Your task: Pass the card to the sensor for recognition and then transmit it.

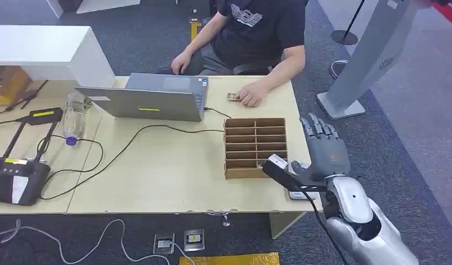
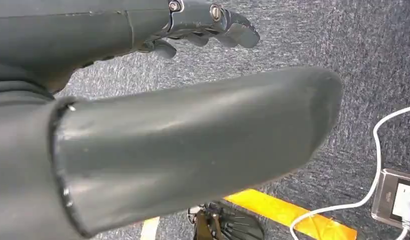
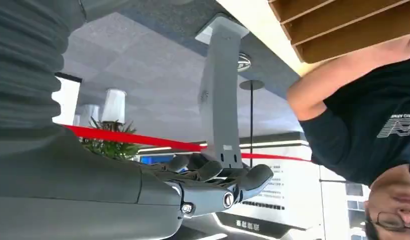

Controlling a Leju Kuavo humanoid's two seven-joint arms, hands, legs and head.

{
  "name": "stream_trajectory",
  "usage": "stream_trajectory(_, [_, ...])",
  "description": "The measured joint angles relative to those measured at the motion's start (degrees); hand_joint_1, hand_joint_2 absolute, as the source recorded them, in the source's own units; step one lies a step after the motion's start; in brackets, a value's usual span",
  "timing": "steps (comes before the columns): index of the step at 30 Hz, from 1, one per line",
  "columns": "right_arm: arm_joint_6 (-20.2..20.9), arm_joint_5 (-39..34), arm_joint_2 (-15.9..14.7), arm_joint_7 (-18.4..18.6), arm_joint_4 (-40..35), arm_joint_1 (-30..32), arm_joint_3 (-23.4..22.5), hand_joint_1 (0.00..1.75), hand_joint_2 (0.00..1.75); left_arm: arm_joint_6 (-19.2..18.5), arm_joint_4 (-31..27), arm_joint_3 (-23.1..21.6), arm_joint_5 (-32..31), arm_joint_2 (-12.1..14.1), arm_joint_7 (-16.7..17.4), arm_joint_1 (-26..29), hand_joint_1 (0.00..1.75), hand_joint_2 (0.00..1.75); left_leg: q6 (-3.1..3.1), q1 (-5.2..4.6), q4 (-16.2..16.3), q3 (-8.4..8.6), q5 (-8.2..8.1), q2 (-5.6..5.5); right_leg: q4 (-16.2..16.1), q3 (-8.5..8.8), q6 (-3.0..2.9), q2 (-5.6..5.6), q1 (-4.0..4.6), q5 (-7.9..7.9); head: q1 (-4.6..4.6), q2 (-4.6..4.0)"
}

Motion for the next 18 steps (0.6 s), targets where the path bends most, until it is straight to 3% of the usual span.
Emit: stream_trajectory(18, [-2.73,0.04,2.14,1.55,1.12,2.18,4.70,0.00,1.75,-1.33,0.00,0.00,-0.52,0.50,0.26,-0.13,0.00,0.00,0.00,0.01,-0.01,-0.02,0.00,-0.01,0.01,0.01,0.00,0.00,0.01,0.00,0.02,0.00])
